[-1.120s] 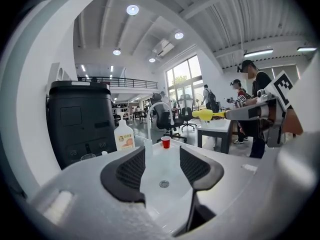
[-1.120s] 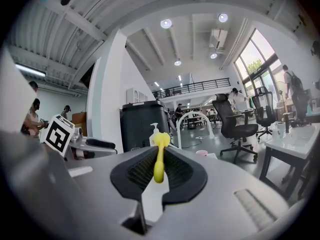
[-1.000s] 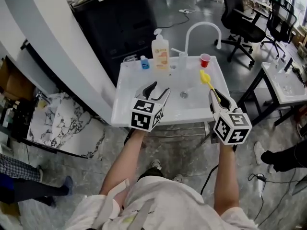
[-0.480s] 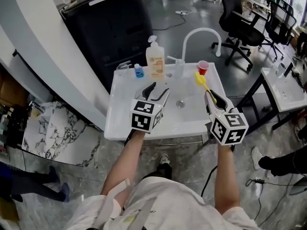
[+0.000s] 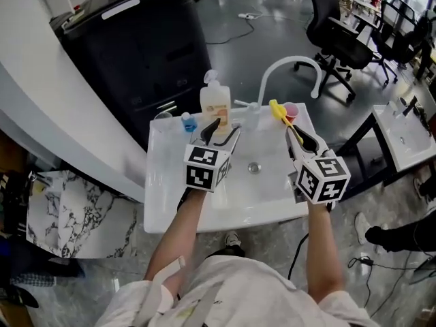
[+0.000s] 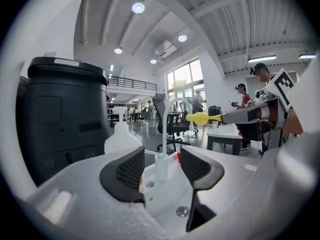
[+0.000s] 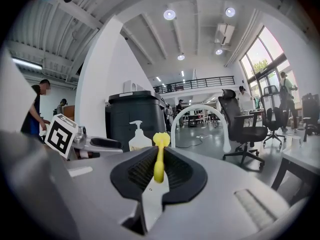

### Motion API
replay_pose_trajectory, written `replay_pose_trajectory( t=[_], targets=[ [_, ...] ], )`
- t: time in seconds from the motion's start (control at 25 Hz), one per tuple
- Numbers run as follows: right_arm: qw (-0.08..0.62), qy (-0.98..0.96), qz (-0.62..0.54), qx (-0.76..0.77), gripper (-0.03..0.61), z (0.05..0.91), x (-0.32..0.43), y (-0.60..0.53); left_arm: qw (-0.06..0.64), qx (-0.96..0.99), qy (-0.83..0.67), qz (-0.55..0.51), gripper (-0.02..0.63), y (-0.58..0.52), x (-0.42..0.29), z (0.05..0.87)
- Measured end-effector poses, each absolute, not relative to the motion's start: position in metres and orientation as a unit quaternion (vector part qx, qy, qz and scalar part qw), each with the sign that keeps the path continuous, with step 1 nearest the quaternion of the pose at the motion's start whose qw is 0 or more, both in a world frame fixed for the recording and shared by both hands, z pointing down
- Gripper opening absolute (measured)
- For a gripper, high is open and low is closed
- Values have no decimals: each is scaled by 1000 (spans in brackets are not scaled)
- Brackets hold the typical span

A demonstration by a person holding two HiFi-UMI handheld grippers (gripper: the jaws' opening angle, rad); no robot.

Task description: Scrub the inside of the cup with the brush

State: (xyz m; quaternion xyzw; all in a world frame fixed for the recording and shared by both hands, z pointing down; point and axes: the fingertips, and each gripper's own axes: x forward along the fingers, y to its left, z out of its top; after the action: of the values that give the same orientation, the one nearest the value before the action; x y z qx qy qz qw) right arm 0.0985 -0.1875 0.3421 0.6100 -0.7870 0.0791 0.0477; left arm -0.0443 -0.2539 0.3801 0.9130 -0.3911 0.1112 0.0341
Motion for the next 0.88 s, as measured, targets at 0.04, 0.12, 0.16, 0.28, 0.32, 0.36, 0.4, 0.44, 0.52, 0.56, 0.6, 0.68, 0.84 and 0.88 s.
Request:
replay_pose_trajectory(
  t=[0.04, 0.12, 0.16, 0.28, 0.32, 0.36, 0.4, 0.44, 0.52, 0.56, 0.6, 0.68, 0.84, 0.88],
  targets=[
    [50, -786, 78, 611, 35, 342, 97, -195, 36, 915, -387, 109, 230, -262, -42, 381],
    [54, -783, 76, 615, 34, 341, 97, -210, 36, 919, -377, 109, 230, -277, -37, 382],
    [55, -781, 76, 618, 35, 341, 98, -216, 36, 921, -371, 109, 230, -282, -34, 383],
    [59, -775, 80, 624, 35, 345, 100, -230, 33, 928, -352, 113, 232, -293, -23, 388],
    [60, -773, 81, 626, 34, 347, 100, -232, 32, 931, -347, 114, 230, -295, -19, 390],
    [62, -771, 82, 628, 35, 349, 101, -235, 32, 933, -341, 113, 232, -296, -16, 391],
    [63, -770, 84, 630, 34, 350, 102, -237, 32, 934, -337, 112, 232, -298, -12, 391],
    [65, -768, 84, 631, 35, 352, 103, -239, 33, 936, -333, 111, 232, -300, -9, 391],
    [67, -765, 84, 635, 35, 354, 106, -243, 32, 938, -327, 109, 232, -304, -4, 391],
    [68, -763, 84, 637, 34, 354, 108, -245, 32, 939, -324, 109, 232, -307, -2, 391],
    [68, -761, 83, 640, 34, 354, 109, -247, 32, 940, -322, 109, 232, -309, 0, 391],
    [68, -759, 82, 642, 34, 354, 114, -250, 31, 941, -318, 110, 232, -312, 5, 391],
    [66, -759, 82, 642, 35, 355, 125, -254, 30, 942, -317, 107, 232, -314, 15, 391],
    [66, -760, 82, 642, 35, 356, 128, -255, 30, 942, -318, 107, 232, -315, 18, 391]
  ],
)
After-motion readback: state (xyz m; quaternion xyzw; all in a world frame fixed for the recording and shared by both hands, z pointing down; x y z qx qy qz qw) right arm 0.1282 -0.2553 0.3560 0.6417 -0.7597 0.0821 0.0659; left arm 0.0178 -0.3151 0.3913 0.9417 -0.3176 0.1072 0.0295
